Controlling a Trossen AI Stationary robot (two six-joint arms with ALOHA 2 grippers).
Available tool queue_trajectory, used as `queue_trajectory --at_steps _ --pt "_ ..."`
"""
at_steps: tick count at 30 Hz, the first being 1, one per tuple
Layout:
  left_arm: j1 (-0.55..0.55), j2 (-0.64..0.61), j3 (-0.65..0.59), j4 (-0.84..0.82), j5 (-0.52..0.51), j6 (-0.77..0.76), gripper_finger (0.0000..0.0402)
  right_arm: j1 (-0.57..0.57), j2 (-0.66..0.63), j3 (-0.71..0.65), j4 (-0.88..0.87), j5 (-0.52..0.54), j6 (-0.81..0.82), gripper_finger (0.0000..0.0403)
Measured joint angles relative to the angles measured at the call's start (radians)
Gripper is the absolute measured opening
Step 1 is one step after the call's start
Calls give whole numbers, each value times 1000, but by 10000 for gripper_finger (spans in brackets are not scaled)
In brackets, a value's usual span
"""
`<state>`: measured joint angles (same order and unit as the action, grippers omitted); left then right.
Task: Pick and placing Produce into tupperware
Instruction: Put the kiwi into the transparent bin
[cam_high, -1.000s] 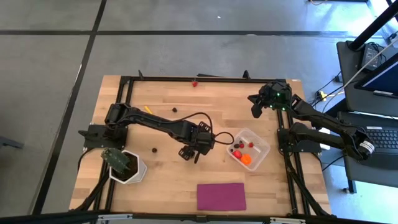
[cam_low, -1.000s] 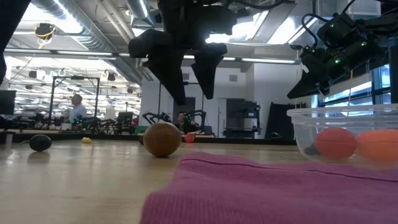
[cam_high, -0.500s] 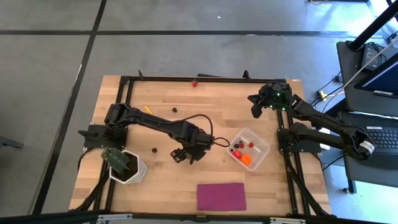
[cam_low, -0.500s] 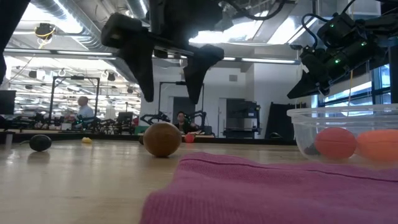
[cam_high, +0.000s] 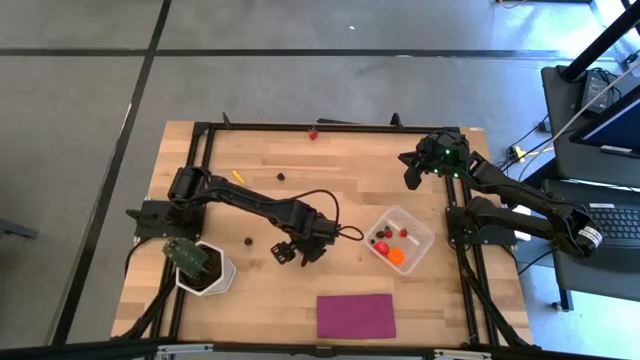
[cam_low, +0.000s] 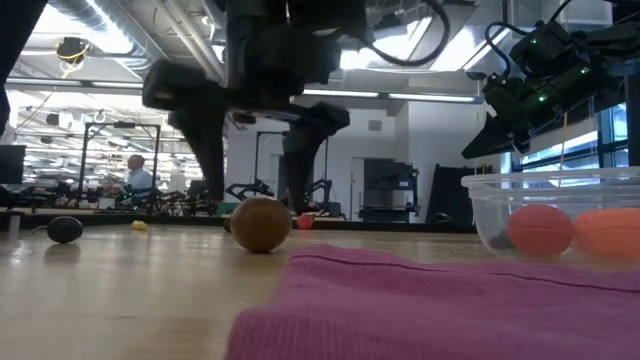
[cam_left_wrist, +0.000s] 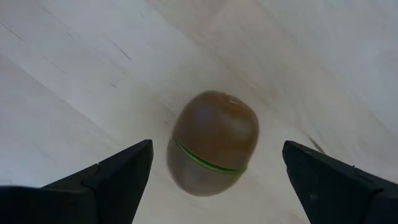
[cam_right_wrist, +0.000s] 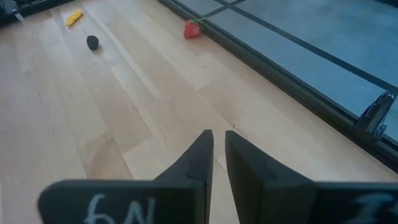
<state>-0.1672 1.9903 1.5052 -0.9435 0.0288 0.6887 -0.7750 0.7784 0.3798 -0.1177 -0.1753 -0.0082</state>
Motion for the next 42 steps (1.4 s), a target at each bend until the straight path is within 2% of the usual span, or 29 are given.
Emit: queue_trajectory --at_steps 18,42 --pt "1 1 -105 90 -12 1 351 0 0 0 0 0 -23 46" --pt "1 1 -108 134 -14 -9 350 0 0 0 0 0 -23 46"
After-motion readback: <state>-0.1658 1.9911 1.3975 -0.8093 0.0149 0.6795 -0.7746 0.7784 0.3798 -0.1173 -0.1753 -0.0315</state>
